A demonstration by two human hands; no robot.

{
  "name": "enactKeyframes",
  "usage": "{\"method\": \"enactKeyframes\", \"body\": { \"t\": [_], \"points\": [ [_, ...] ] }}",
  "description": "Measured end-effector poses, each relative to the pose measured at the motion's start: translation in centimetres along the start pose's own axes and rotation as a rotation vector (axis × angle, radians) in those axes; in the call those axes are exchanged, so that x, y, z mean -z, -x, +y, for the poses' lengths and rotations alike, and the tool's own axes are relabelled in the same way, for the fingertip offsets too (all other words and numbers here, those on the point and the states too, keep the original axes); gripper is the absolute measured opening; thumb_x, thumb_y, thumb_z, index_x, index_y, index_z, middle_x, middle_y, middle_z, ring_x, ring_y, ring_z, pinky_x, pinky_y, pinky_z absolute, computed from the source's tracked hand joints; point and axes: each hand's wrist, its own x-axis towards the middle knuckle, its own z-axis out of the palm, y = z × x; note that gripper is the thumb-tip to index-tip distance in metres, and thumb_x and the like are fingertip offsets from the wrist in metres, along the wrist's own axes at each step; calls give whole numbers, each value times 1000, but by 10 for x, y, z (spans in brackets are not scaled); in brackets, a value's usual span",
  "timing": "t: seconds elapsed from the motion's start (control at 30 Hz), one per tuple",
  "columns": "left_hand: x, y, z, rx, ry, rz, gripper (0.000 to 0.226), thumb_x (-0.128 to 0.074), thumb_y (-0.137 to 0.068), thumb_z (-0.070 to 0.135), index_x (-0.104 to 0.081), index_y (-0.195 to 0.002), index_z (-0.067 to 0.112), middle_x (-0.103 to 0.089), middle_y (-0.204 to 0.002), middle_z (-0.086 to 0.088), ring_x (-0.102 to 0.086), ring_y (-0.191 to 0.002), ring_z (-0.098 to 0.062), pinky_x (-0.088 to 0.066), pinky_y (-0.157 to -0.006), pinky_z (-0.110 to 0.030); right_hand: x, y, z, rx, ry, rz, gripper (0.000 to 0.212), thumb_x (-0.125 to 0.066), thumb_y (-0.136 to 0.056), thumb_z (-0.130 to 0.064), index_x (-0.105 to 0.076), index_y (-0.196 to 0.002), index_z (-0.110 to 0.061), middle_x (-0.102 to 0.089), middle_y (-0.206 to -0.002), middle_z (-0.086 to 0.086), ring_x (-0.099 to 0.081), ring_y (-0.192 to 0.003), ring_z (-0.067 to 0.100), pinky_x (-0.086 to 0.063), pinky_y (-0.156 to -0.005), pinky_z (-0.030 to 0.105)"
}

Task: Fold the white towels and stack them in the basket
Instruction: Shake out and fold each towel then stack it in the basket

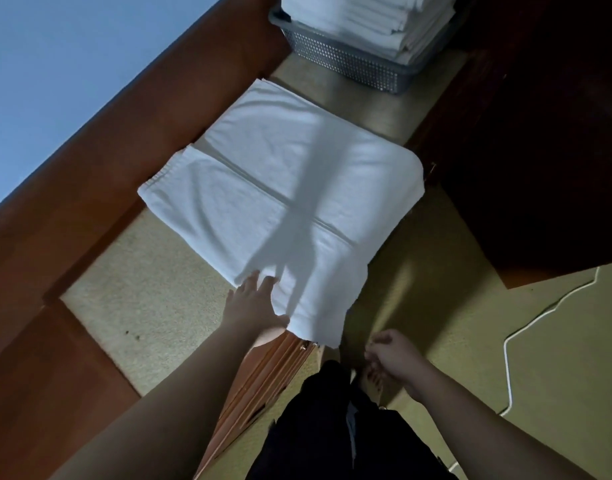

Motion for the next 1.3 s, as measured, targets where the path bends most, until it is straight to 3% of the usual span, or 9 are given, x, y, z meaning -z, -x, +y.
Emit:
{"method": "enactKeyframes", "body": {
  "t": [0.13,0.23,0.33,0.47,0.6,0.8,1.0,1.17,1.3],
  "points": [
    [27,-17,6,45,-35,112,59,-57,-91,46,-40,-145,33,-46,-149,-7,-50,-130,-32,-41,-110,-48,7,-6,-52,240,88,128,24,-66,-101,-22,-57,-123,-24,-64,-116,-2,-63,-106,21,-54,-91,39],
    [54,-47,3,-32,-93,241,44,-51,-102,40,-44,-145,35,-49,-147,-4,-50,-129,-30,-47,-102,-46,4,-16,-93,465,213,144,33,-63,-102,-21,-56,-134,-29,-59,-131,-9,-57,-121,14,-50,-100,35],
    [88,-89,-5,-145,-178,278,55,-53,-99,19,-43,-150,37,-47,-152,-1,-46,-134,-29,-47,-99,-44,-5,-31,-130,585,416,150,47,-61,-102,-22,-50,-147,-25,-50,-138,-6,-52,-126,13,-48,-103,31],
    [136,-145,-21,-184,-379,260,75,-51,-92,5,-33,-158,35,-36,-162,-6,-36,-145,-30,-43,-105,-44,-14,-48,-155,563,625,297,52,-62,-100,-35,-47,-148,-20,-45,-135,7,-50,-120,23,-51,-104,39],
    [168,-197,-47,-211,-523,236,69,-45,-96,4,-34,-158,32,-31,-166,-8,-34,-148,-31,-41,-107,-46,-14,-57,-159,564,625,352,33,-66,-98,-41,-56,-124,-23,-44,-122,-1,-52,-109,17,-52,-88,29],
    [199,-254,-75,-360,-702,154,67,-49,-92,-1,-39,-151,30,-50,-142,-1,-47,-130,-25,-43,-101,-39,3,-64,-160,622,718,381,19,-68,-97,-40,-50,-91,-35,-51,-96,-11,-51,-92,15,-53,-81,42],
    [233,-287,-94,-303,-977,91,41,-48,-98,11,-56,-135,26,-49,-135,0,-42,-130,-25,-42,-98,-42,10,-60,-161,441,641,178,18,-68,-95,-47,-50,-94,-48,-57,-101,-13,-57,-93,7,-56,-85,38],
    [264,-305,-106,-361,-856,121,26,-54,-105,36,-64,-129,33,-55,-132,4,-42,-129,-25,-40,-97,-40,16,-62,-170,482,668,194,21,-70,-94,-44,-58,-84,-31,-57,-92,-7,-54,-89,10,-54,-82,40],
    [262,-306,-107,-382,-793,180,26,-52,-107,36,-59,-131,35,-60,-129,7,-45,-127,-23,-39,-94,-39,22,-65,-161,414,625,129,30,-63,-91,-66,-57,-91,-37,-63,-98,-8,-62,-88,10,-57,-80,40]
  ]
}}
